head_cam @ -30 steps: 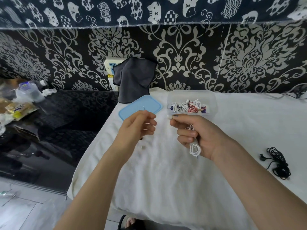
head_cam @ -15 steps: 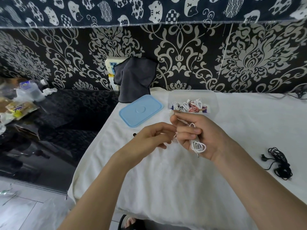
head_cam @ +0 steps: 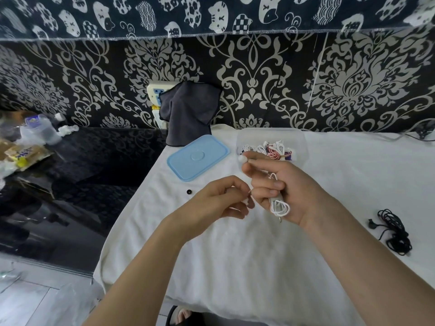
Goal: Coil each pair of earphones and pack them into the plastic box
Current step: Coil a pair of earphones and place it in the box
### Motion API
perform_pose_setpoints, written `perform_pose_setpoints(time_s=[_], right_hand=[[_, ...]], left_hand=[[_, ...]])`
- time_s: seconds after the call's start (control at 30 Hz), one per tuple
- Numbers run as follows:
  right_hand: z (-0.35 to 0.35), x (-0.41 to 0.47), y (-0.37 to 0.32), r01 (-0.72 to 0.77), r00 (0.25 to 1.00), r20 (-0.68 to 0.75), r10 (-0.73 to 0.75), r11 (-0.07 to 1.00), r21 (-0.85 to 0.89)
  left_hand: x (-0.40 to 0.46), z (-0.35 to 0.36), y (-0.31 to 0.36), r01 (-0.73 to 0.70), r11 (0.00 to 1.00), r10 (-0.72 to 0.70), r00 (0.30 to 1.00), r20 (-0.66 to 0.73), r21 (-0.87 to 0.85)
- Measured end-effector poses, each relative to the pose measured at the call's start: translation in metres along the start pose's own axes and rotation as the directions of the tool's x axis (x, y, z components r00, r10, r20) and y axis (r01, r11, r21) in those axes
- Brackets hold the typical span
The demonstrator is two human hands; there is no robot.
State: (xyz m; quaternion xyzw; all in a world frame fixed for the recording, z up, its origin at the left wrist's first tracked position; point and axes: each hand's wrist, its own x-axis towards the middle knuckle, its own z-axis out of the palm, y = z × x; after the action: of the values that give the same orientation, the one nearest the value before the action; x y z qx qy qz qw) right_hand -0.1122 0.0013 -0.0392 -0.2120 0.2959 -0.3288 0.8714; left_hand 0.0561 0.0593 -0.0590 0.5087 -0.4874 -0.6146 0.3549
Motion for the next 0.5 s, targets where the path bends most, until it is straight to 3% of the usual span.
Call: perform_pose_setpoints(time_s=[0.07,0.13,0.2,0.33,0.5], right_hand=[[-0.001,0.003,0.003,0.063,0.991,-0.097,-0.091,0.964,-0.257],[-0.001,0.007,0.009,0.089,0.967,-0.154,-0.204,0.832,-0.548],[0.000,0.009,0.018,0.072,0.947,-0.166,-0.275,0.686,-0.724],[0.000,0.011,0.027,0.044,0.954,-0.145,-0.261,0.602,-0.797],[-0.001,0.012,0.029,0.063,0.964,-0.114,-0.239,0.625,-0.778]], left_hand=[[0.001,-0.004,0.001,0.000,1.000,-0.001,0.996,-0.094,-0.006],[0.002,-0.008,0.002,-0.006,1.000,0.006,0.984,-0.176,0.003],[0.003,-0.009,0.002,-0.013,1.000,0.012,0.972,-0.235,-0.002],[0.004,-0.012,0.002,-0.015,1.000,0.012,0.946,-0.323,-0.007],[0.001,-0.013,0.003,-0.023,0.995,0.056,0.939,-0.339,0.101]])
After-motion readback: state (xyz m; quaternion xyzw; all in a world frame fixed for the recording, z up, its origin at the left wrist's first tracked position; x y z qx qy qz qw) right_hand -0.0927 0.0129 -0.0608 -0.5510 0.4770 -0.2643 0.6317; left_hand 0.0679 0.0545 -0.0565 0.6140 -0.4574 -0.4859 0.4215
